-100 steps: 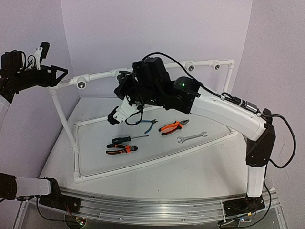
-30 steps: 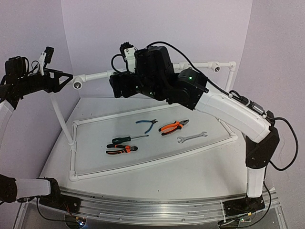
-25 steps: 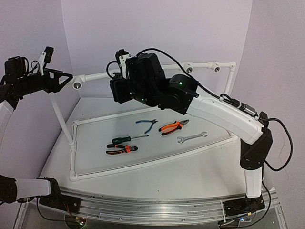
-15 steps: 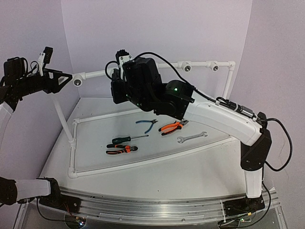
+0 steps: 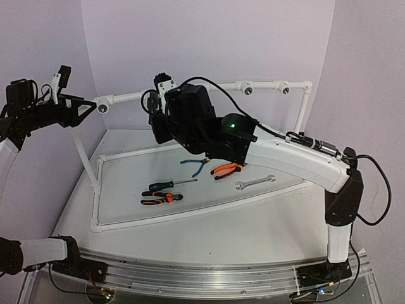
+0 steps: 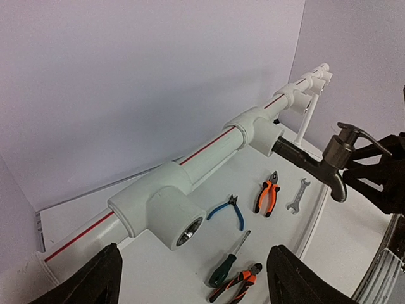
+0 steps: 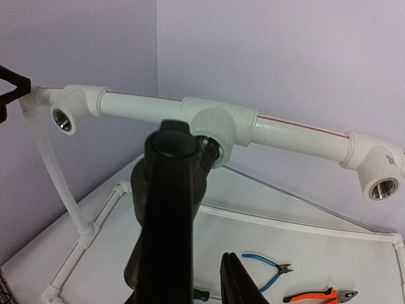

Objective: Install the water faucets

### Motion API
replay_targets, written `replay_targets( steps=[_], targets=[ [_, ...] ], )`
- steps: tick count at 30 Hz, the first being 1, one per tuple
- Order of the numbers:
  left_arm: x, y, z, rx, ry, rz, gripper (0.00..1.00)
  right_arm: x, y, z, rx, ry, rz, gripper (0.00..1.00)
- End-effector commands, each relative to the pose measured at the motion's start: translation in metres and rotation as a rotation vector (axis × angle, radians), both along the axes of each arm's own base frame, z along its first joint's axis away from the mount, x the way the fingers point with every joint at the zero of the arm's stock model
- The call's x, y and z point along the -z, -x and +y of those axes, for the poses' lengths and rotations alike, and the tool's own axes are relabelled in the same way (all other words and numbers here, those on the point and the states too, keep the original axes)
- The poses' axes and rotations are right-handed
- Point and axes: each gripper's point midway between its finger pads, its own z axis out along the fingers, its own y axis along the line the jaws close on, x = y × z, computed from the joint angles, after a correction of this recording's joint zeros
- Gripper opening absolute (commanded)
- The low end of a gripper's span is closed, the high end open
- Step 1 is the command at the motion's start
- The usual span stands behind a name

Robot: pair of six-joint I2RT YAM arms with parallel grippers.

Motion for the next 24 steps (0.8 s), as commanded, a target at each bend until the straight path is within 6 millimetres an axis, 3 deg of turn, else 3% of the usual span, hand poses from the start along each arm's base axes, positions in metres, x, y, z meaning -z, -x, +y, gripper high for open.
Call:
replay_targets(
  steps=[1,4,9,13,16,19,24],
  targets=[
    [-0.004,0.013,-0.009,0.069,0.005,-0.06,0.77,-0.011,0.012,-0.015,-0.116,0.029,-0.002,0.39],
    [0.005,0.015,-0.013,0.095,0.014,-0.054,0.74,-0.013,0.024,-0.026,-0.166,0.03,0.011,0.47],
    [0.015,0.014,-0.018,0.111,0.0,-0.041,0.73,-0.023,0.028,-0.058,-0.14,0.065,-0.02,0.56],
    [0.019,0.026,-0.027,0.175,-0.021,-0.066,0.74,-0.011,0.004,-0.107,0.023,0.093,0.019,0.6],
    [0.032,0.047,-0.035,0.245,-0.06,-0.11,0.74,0.021,-0.019,-0.155,0.157,0.103,0.107,0.65],
    [0.066,0.055,-0.035,0.247,-0.082,-0.075,0.75,0.063,-0.034,-0.202,0.266,0.069,0.219,0.71],
    [0.137,0.033,-0.021,0.152,-0.099,0.133,0.8,0.146,-0.051,-0.299,0.494,-0.097,0.48,0.85]
  ],
)
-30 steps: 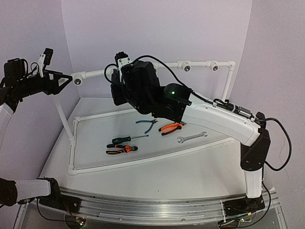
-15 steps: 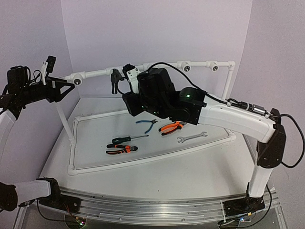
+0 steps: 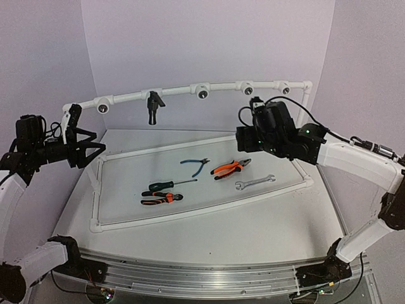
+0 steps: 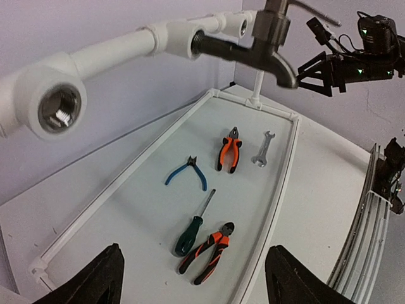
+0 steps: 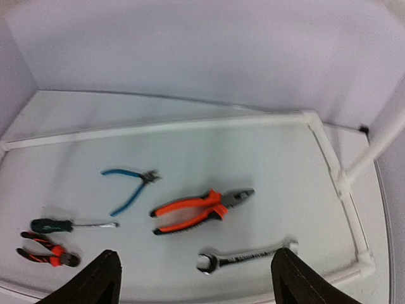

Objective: Install the water faucets

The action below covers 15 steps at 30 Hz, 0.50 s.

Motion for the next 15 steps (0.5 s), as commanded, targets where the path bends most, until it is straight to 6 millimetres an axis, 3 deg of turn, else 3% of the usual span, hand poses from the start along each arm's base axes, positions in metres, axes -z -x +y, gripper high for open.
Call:
replay_targets(
  steps=[1,4,7,10,15],
  targets=[
    [0.065,-0.025,0.015,-0.099,-0.056,0.166,0.83,0.074,-0.002,-0.082,0.265,-0.217,0.235,0.87],
    [0.111,-0.048,0.035,-0.245,-0.086,0.309,0.95,0.134,0.009,-0.126,0.4,-0.356,0.427,0.98],
    [0.14,-0.069,0.056,-0.382,-0.123,0.4,0.99,0.169,0.02,-0.142,0.478,-0.445,0.561,0.98],
    [0.156,-0.078,0.064,-0.433,-0.146,0.441,1.0,0.187,0.025,-0.147,0.55,-0.449,0.624,0.98],
    [0.154,-0.083,0.064,-0.437,-0.124,0.409,0.99,0.19,0.023,-0.157,0.596,-0.388,0.62,0.98]
  ],
)
